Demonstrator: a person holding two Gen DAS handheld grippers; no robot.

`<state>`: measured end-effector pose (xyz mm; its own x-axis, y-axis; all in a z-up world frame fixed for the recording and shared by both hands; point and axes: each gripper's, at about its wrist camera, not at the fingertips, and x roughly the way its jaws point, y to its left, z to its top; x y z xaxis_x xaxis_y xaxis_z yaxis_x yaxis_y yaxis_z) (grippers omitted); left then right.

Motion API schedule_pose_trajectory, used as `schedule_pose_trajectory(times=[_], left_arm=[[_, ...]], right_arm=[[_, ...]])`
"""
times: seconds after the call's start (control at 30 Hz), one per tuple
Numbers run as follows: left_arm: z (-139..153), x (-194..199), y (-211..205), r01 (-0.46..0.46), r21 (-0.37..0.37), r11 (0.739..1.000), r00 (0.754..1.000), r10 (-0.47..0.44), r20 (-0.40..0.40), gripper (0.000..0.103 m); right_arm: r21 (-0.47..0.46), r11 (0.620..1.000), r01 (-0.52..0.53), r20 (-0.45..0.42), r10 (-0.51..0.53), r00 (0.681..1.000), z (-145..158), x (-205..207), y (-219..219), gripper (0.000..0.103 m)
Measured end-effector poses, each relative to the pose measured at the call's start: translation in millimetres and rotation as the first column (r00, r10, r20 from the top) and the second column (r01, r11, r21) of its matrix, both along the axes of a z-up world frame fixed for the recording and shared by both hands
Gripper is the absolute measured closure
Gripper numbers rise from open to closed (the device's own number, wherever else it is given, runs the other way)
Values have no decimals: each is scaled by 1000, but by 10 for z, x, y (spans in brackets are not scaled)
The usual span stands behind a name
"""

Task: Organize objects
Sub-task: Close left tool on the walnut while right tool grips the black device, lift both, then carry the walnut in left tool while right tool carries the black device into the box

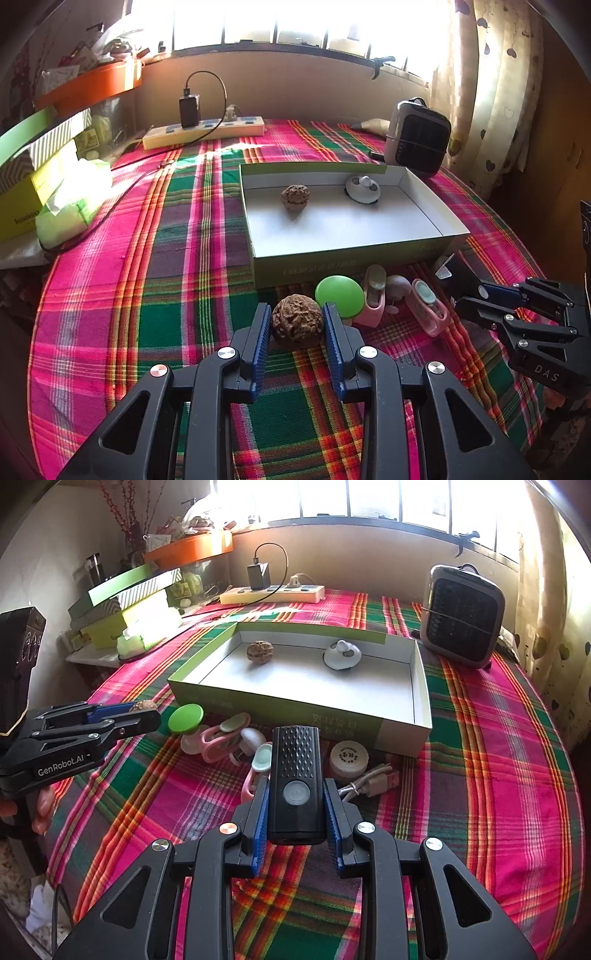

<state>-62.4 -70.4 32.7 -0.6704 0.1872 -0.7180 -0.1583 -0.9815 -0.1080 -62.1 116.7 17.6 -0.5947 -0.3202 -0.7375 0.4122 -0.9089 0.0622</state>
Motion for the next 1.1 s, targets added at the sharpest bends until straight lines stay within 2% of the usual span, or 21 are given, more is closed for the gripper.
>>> schedule_pose_trajectory(times=[0.5, 1.1], left_arm=[[149, -145, 58, 12, -3, 1000, 1000, -12, -22, 77], [124, -760, 129, 28, -17, 999, 999, -28, 19, 77]], right_arm=[[-3, 1000, -5, -26, 5, 1000, 189, -140, -41, 75], [-1, 999, -51, 22, 51, 998, 252, -871, -295, 75]])
